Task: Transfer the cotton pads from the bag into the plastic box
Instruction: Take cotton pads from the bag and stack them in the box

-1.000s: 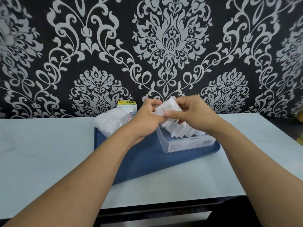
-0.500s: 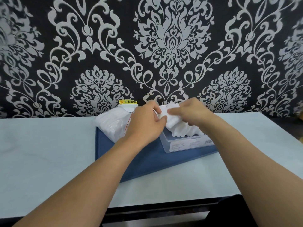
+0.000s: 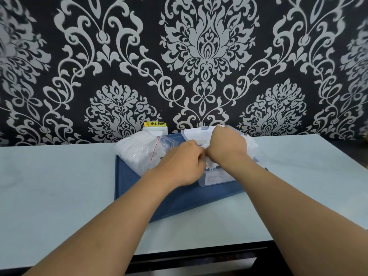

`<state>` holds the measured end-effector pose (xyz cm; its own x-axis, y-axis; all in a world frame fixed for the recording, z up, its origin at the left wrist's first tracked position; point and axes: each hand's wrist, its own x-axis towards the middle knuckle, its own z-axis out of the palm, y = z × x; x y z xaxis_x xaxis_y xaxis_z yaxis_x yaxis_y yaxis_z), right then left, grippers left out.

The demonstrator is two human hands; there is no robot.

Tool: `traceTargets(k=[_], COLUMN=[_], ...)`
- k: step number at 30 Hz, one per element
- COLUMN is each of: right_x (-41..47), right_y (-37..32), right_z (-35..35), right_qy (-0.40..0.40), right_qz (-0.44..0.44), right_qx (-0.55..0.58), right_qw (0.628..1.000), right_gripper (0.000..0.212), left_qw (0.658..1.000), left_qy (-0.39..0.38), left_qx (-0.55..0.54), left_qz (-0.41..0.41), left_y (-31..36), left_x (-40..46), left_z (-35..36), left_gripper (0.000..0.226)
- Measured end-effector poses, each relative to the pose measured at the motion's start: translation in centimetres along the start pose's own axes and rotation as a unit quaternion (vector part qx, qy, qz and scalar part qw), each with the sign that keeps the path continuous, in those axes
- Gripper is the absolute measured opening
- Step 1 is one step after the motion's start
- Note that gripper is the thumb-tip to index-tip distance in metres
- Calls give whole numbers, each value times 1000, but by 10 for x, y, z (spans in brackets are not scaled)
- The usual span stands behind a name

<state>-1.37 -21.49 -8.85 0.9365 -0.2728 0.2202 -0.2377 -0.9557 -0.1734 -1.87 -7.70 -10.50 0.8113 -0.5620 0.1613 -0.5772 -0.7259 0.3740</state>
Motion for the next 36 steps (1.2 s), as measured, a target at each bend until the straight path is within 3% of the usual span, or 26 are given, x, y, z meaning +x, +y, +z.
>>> traceTargets(k=[3, 5, 9, 14, 19, 23, 26, 29, 31, 36], right_x=[-1, 0, 2, 2, -2, -11, -16, -12, -10, -7], right_y=[1, 3, 7, 4, 3, -1, 2, 11, 16, 15], right_z=[5, 7, 4, 6, 2, -21, -20, -11, -9, -5], right_qy=[13, 2, -25, 6, -6, 61, -31, -154, -210, -235], right_qz=[3, 7, 17, 15, 0, -68, -92, -34, -4, 3], right_qx=[-1, 38, 86, 56, 65, 135, 218, 305, 309, 289], right_qw=[1000, 999, 996, 998, 998, 987, 971, 939, 928, 928], right_gripper=[22, 31, 43, 28, 44, 47, 46, 31, 35, 29], left_qw=[998, 996, 993, 995, 995, 993, 994, 994, 994, 991], left_qy=[-27, -48, -81, -64, -61, -84, -83, -80, -89, -107], left_qx=[52, 79, 87, 71, 74, 77, 60, 54, 46, 54], left_qz=[-1, -3, -22, -20, -23, -36, -48, -49, -48, -53], left_y=[1, -1, -2, 4, 10, 12, 15, 11, 9, 6], left_x=[0, 1, 7, 7, 5, 7, 6, 7, 8, 11], left_z=[5, 6, 4, 5, 4, 4, 3, 3, 4, 8], left_gripper=[38, 42, 26, 41, 39, 34, 36, 36, 35, 30])
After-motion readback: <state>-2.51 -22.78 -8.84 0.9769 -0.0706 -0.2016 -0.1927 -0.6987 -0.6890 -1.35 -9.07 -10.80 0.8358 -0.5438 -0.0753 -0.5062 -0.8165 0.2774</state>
